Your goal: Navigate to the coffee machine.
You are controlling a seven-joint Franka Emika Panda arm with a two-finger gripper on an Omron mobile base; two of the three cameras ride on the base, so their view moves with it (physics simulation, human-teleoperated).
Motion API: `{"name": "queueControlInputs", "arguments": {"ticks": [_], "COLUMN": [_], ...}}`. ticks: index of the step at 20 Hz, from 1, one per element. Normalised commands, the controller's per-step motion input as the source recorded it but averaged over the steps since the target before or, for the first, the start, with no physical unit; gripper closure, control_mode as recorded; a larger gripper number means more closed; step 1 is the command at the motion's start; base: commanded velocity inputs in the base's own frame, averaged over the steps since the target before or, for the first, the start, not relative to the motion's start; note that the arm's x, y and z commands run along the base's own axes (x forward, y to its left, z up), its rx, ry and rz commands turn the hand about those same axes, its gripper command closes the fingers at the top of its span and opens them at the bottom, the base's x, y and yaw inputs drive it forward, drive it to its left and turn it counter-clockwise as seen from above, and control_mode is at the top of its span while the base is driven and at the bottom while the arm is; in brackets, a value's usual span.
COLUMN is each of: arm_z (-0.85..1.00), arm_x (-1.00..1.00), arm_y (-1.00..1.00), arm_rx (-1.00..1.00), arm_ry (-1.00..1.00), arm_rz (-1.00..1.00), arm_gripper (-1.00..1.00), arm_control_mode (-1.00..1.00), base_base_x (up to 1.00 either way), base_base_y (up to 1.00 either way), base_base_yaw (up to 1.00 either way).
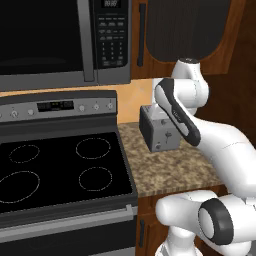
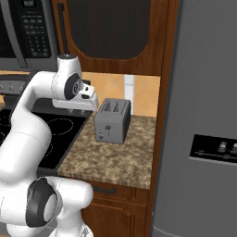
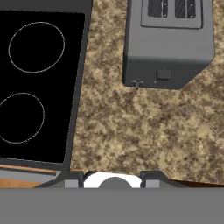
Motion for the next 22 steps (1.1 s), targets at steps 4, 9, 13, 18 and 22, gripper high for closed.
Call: {"name": "queueControlInputs", "arguments": {"ticks": [4,9,13,18,22], "arm_z": [0.0,0.0,0.0,0.0,0.09], "arm_x": [-0.24,-0.59,-0.4,0.0,0.0], "arm_y": [0.0,0.0,-0.06,-0.77,-0.53], "arm_rx": [0.0,0.0,0.0,0.01,0.02], "arm_ry": [0.04,0.01,-0.02,-0.07,-0.08], "arm_rz": [0.0,0.0,0.01,0.04,0.05], "arm_gripper": [-1.0,-1.0,-1.0,-1.0,-1.0], "arm_control_mode": [-1.0,-1.0,-1.0,-1.0,-1.0], "base_base_x": [0.0,0.0,0.0,0.0,0.0], "base_base_y": [0.0,0.0,0.0,0.0,0.0], "base_base_yaw": [0.0,0.0,0.0,0.0,0.0]}}
